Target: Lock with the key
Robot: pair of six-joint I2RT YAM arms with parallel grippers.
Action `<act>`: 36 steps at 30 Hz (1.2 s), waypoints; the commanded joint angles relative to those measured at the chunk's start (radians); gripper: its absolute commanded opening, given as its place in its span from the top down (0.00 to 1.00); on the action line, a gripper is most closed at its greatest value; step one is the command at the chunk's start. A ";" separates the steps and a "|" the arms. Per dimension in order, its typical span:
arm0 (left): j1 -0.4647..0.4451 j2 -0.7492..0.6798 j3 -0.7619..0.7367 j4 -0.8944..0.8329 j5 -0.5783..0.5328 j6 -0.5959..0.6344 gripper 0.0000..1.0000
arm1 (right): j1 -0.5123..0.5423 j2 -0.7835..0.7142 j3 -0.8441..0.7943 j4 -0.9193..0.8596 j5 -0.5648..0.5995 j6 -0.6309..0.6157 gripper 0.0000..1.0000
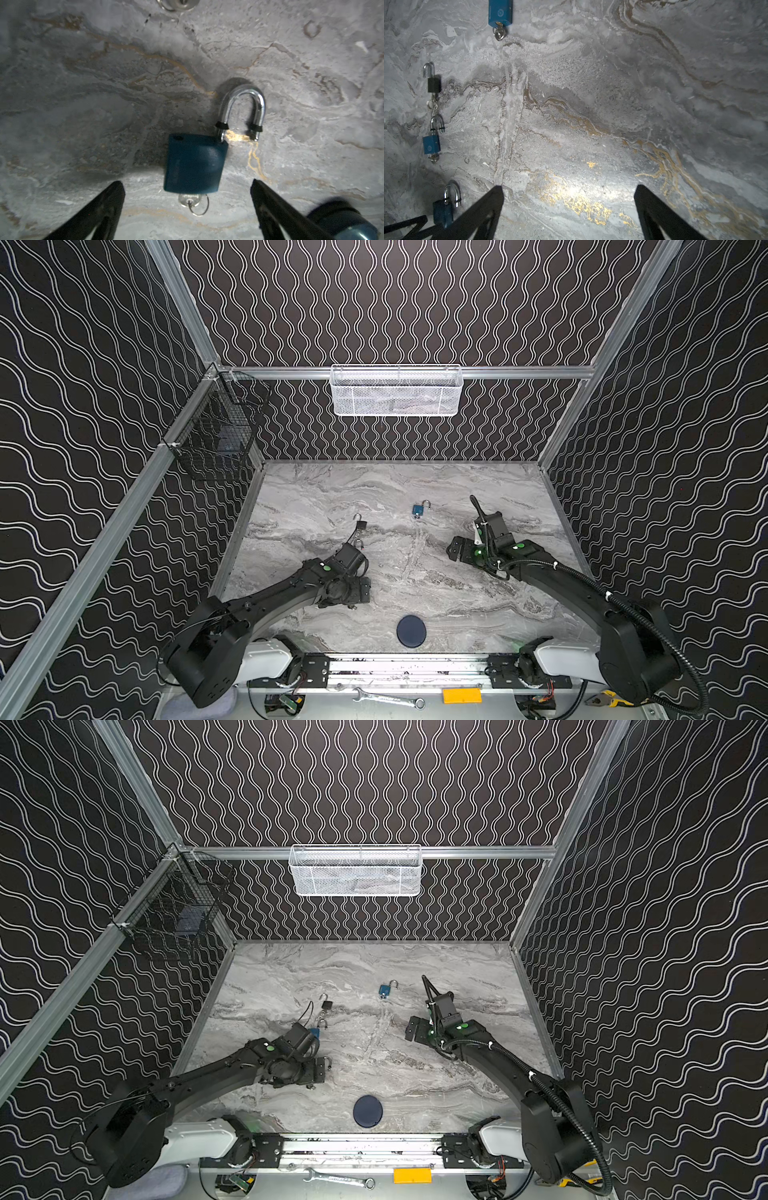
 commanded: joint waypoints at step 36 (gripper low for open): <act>-0.049 0.299 0.101 0.016 -0.087 0.013 0.54 | -0.003 -0.256 -0.142 0.076 0.038 0.008 0.00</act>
